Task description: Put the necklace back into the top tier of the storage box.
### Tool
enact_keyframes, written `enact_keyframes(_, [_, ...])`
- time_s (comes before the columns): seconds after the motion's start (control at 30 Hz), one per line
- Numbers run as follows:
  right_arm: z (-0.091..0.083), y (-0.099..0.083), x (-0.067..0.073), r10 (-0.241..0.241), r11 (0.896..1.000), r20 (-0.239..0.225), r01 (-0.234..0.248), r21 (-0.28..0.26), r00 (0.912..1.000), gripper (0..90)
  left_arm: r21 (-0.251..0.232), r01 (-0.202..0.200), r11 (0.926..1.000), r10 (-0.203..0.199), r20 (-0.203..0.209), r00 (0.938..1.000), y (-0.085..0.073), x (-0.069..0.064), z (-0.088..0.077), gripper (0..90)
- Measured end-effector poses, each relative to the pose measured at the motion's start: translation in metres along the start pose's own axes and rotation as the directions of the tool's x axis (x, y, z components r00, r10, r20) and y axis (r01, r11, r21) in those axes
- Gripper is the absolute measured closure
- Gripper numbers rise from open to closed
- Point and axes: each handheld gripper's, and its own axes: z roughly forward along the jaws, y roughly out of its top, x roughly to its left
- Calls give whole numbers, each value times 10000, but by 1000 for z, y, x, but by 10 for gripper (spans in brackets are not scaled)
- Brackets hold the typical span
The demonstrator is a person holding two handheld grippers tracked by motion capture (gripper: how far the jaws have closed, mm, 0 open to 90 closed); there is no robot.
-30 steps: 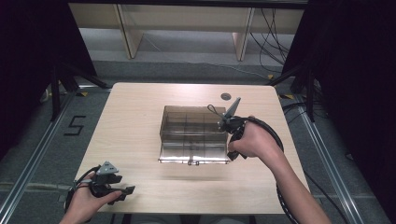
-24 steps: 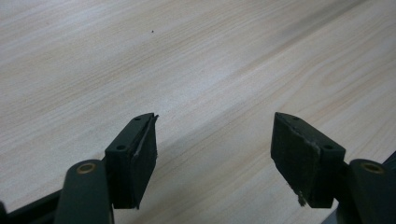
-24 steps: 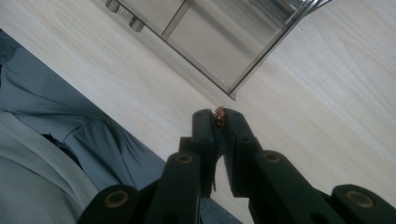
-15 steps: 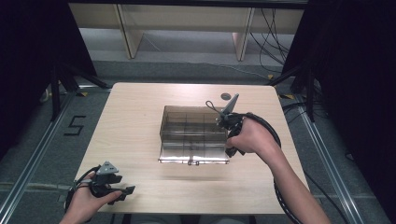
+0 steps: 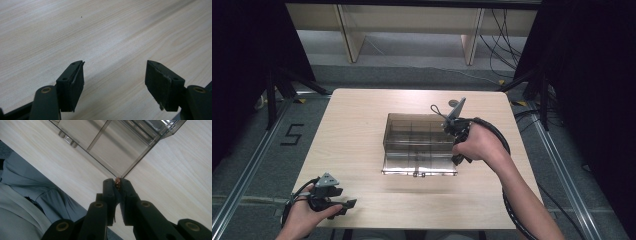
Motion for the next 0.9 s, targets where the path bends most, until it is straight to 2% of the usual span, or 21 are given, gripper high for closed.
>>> enact_keyframes(0.03, [1,1,-2,-334,9993,47,335,-145,9994,843,-2,-19,10000,19,1,10000,0,0,0,314])
enact_keyframes(0.1, [1,3,-2,-454,9988,62,456,-201,9989,843,9,-35,10000,35,-4,10000,0,0,0,314])
enact_keyframes(0.13, [1,3,-1,-308,9993,67,310,-190,9995,843,15,-63,10000,63,-20,10000,0,0,0,314])
enact_keyframes(0.2, [1,5,-1,-427,9990,42,427,-163,9991,843,-44,51,10000,-51,0,10000,0,0,0,314])
enact_keyframes(0.23, [1,6,0,-383,9991,41,384,-172,9993,843,-4,-57,10000,57,5,10000,0,0,0,314])
enact_keyframes(0.37, [1,9,1,-480,9987,40,481,-154,9988,843,0,-65,10000,65,-10,10000,0,0,0,314])
enact_keyframes(0.47, [1,11,2,-358,9993,16,358,-128,9994,843,-14,-47,10000,47,-6,10000,0,0,0,314])
enact_keyframes(0.53, [1,12,0,-537,9984,31,538,-200,9986,843,-17,-39,10000,39,14,10000,0,0,0,314])
enact_keyframes(0.63, [0,13,3,-180,9998,-59,180,-17,9998,843,-10,-35,10000,35,8,10000,0,0,0,314])
enact_keyframes(0.77, [2,15,1,-556,9982,35,557,-220,9984,843,-43,-36,10000,36,11,10000,0,0,0,314])
enact_keyframes(0.87, [3,16,2,-472,9986,20,472,-219,9989,843,-29,-38,10000,38,11,10000,0,0,0,314])
enact_keyframes(0.9, [4,17,-2,-1001,9944,11,1000,-338,9950,843,-48,-67,10000,67,7,10000,0,0,0,314])
